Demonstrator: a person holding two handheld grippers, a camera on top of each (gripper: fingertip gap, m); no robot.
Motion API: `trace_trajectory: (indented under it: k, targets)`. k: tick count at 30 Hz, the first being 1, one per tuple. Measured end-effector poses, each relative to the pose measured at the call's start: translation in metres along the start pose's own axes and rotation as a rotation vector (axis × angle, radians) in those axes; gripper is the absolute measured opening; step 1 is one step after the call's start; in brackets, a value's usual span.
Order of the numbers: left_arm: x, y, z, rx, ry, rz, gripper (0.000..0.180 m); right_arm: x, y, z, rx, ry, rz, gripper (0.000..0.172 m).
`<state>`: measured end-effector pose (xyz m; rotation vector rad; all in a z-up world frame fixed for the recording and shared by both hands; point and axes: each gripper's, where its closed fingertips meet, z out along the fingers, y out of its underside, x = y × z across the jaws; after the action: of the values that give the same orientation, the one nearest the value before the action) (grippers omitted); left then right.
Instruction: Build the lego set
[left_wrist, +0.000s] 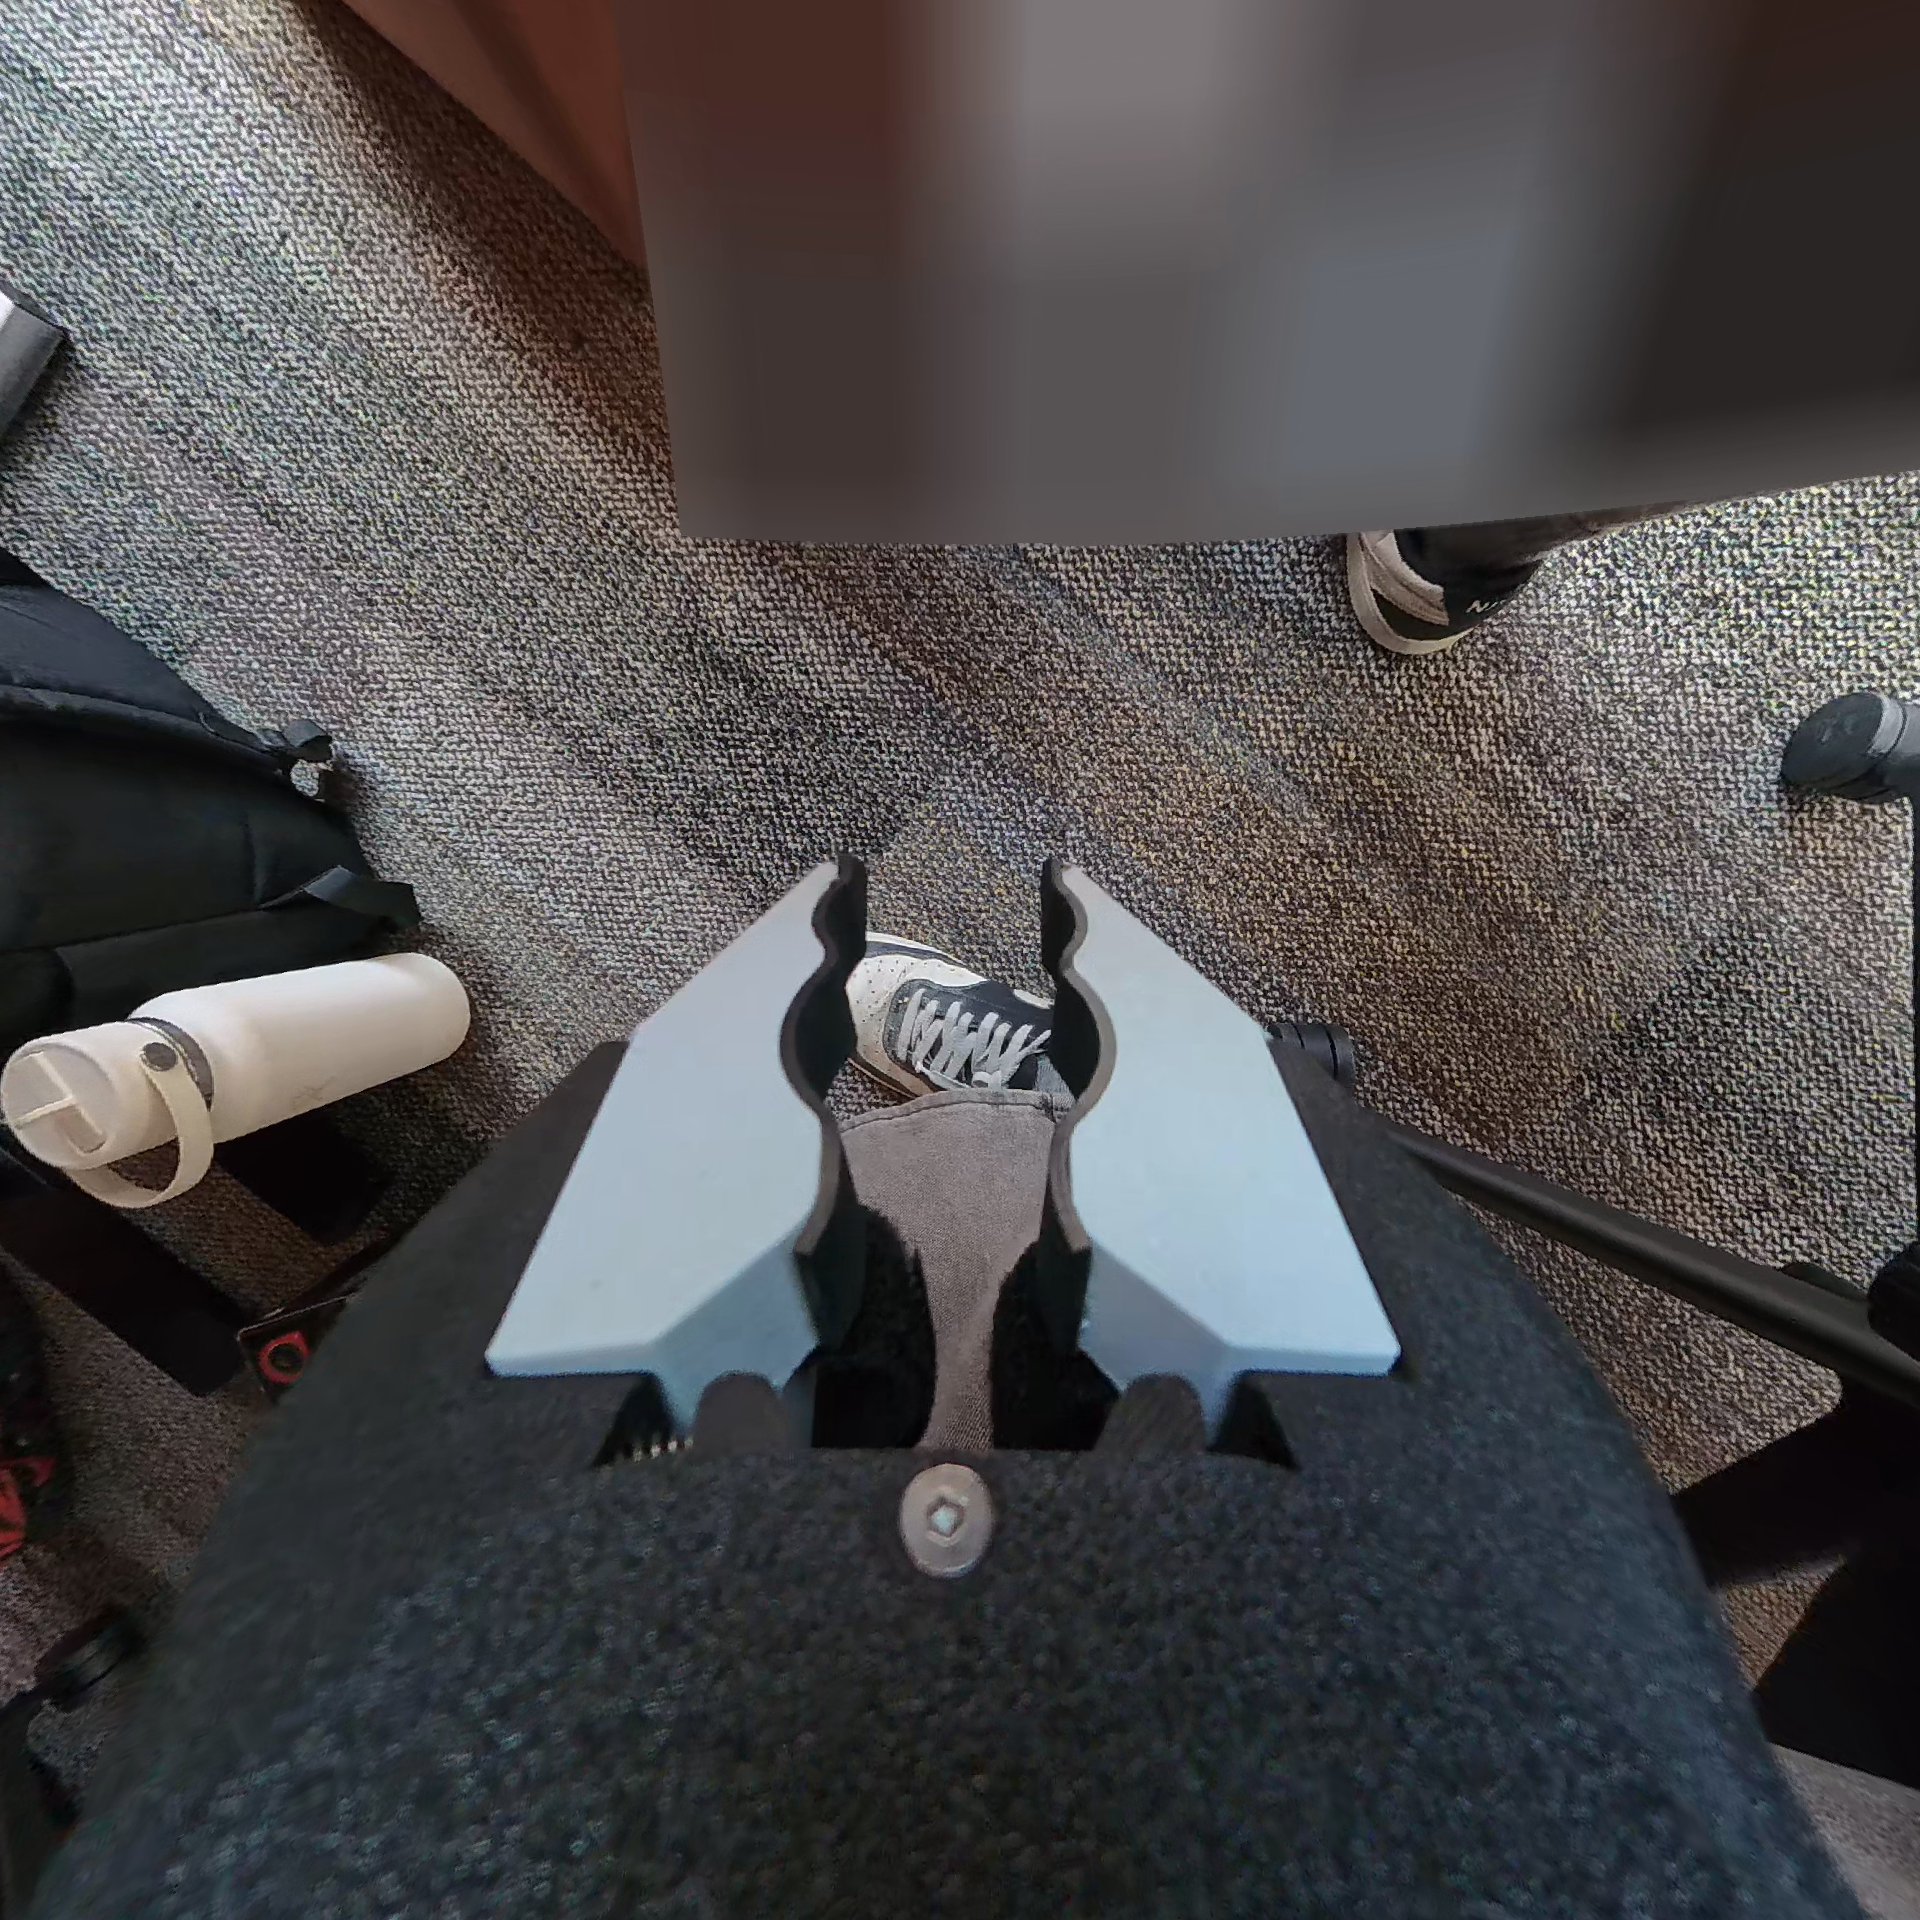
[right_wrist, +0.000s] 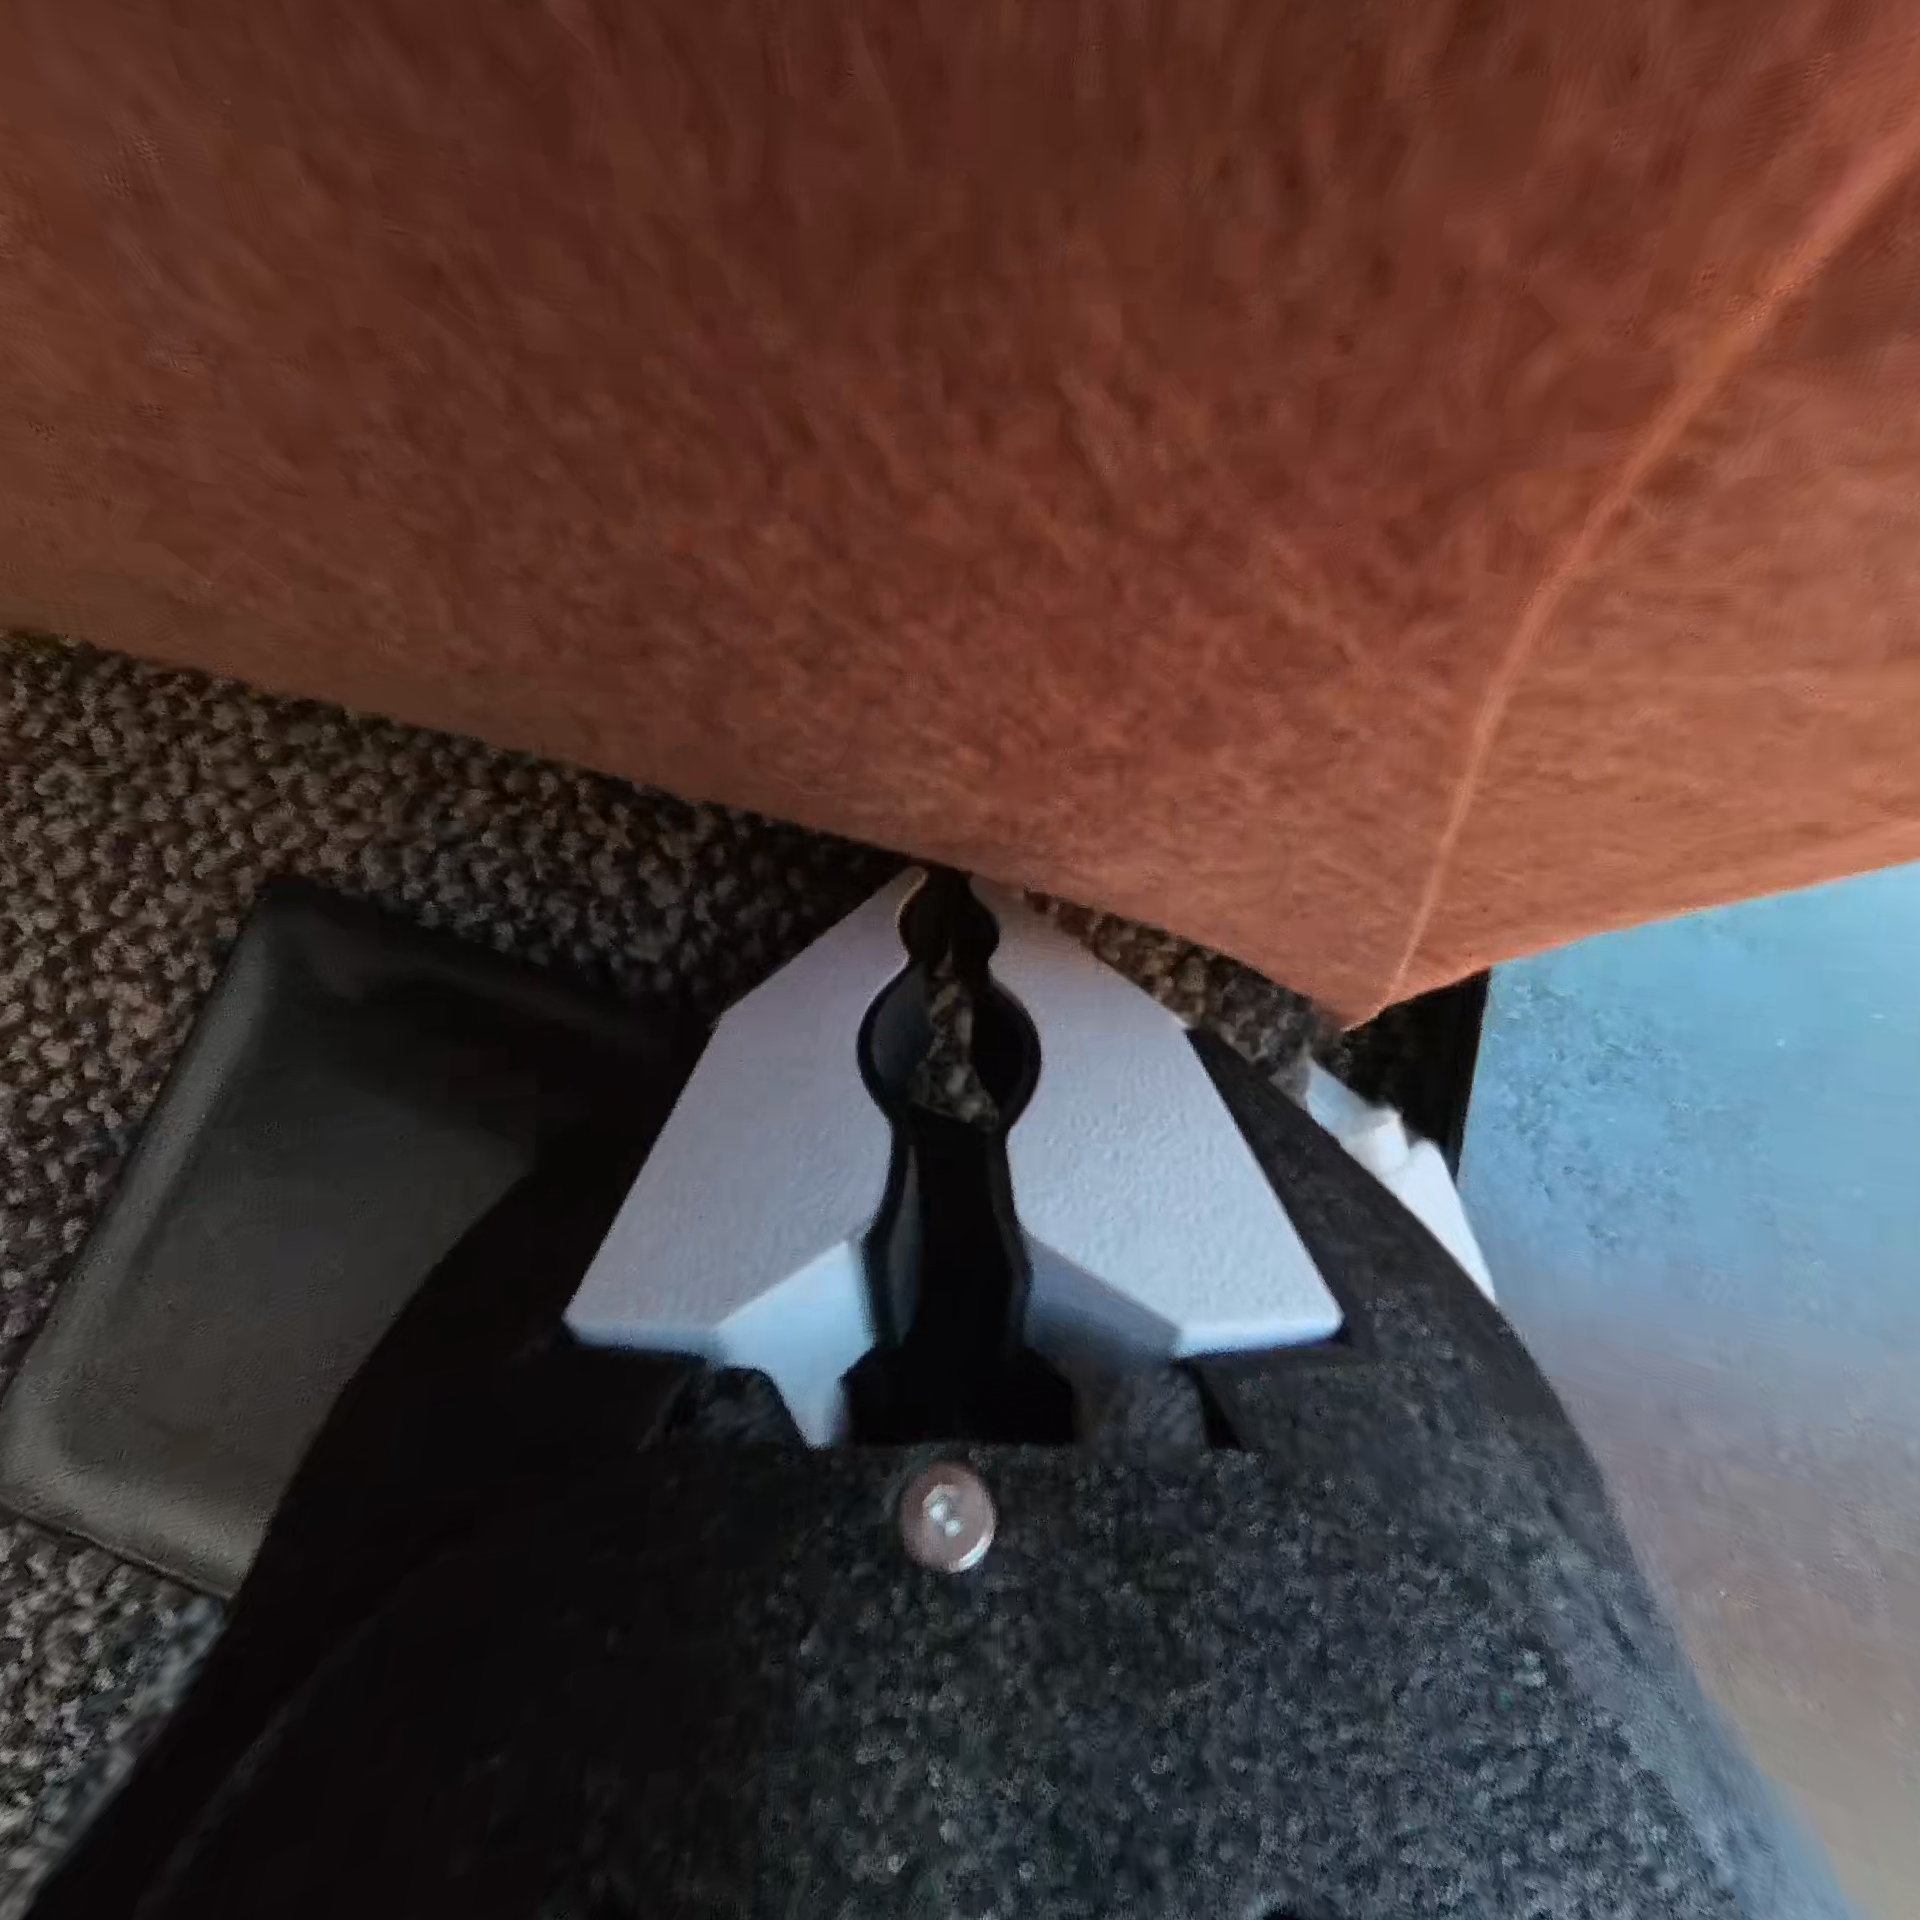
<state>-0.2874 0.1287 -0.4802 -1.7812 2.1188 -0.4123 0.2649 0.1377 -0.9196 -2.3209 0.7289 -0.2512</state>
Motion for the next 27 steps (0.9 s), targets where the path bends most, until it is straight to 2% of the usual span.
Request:
trace_trajectory:
  k: [1,3,7,9,11,13,14,17,22,27]
  targets:
    - [0.0,-0.001,-0.001,0.004,0.0,0.001,0.032,0.001,0.003,-0.004,0.001,0.014,-0.018,0.0]
    - [0.002,-0.003,-0.003,0.017,0.006,0.002,0.032,0.002,0.009,-0.018,0.029,0.042,-0.039,0.0]
    - [0.007,-0.004,-0.009,0.032,0.021,0.011,0.032,0.001,0.016,-0.056,0.201,0.085,0.13,0.0]
    - [0.009,-0.009,-0.015,0.063,0.023,0.017,0.032,-0.006,0.017,-0.059,0.201,0.094,0.125,0.0]
    - [0.01,-0.012,-0.02,0.093,0.021,0.015,0.032,-0.013,0.009,-0.056,0.212,0.088,0.089,0.0]
    - [0.008,-0.009,-0.02,0.088,0.012,0.013,0.032,-0.014,0.008,-0.041,0.155,0.099,0.031,0.0]
    - [0.006,-0.007,-0.019,0.078,0.005,0.013,0.032,-0.011,0.01,-0.034,0.119,0.127,0.005,0.009]
    - [0.001,-0.005,-0.017,0.075,0.002,-0.002,0.032,-0.009,0.009,-0.019,0.082,0.117,-0.074,0.015]
    - [-0.005,0.0,-0.01,0.05,0.013,-0.012,0.032,-0.005,-0.006,-0.004,0.061,0.08,-0.057,0.028]
    - [-0.016,-0.002,-0.004,0.043,0.022,-0.041,0.032,0.001,-0.01,0.006,0.046,0.012,0.01,0.017]
